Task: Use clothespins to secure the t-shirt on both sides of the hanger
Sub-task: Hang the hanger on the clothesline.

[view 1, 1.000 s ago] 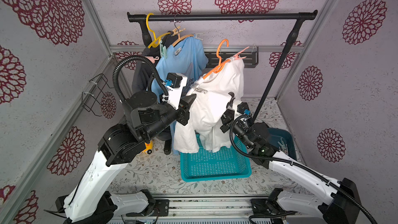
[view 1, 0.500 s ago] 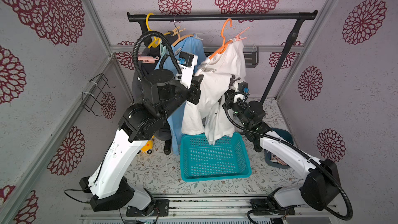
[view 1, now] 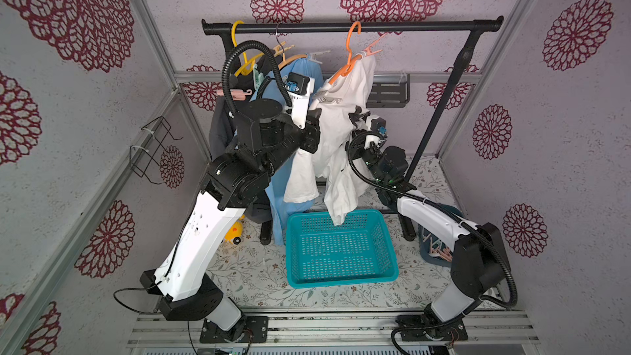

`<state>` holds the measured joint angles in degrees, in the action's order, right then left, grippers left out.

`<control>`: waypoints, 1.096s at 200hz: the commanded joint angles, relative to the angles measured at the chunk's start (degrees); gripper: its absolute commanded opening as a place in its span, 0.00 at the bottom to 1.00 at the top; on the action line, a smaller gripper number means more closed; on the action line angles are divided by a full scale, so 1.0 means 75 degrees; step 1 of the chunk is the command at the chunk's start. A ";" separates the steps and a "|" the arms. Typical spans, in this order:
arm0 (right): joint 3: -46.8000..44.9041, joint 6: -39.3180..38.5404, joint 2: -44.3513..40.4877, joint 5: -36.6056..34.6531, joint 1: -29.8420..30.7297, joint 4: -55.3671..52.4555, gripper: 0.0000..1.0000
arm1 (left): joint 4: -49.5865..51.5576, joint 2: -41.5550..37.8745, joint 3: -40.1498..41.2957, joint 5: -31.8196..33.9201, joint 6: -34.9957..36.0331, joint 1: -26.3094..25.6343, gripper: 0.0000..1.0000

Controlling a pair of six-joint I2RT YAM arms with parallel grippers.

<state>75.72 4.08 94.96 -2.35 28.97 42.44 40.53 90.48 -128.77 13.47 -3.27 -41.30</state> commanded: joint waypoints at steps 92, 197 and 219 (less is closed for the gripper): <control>0.1324 -0.0095 0.0829 0.0900 -0.0372 0.0497 0.00 | -0.0837 0.0605 -0.0615 0.0119 0.0048 0.0434 0.00; -0.0154 0.0062 0.0505 0.2154 -0.0342 0.0196 0.06 | -0.0697 0.0088 0.0477 -0.0046 -0.0244 0.0515 0.00; -0.0622 0.0180 0.0149 0.2132 -0.0310 0.0268 0.24 | -0.0696 -0.0088 0.0605 -0.0135 -0.0346 0.0504 0.05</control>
<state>72.77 4.40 102.41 11.40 26.35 40.77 35.40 92.75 -124.99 13.63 -4.16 -37.60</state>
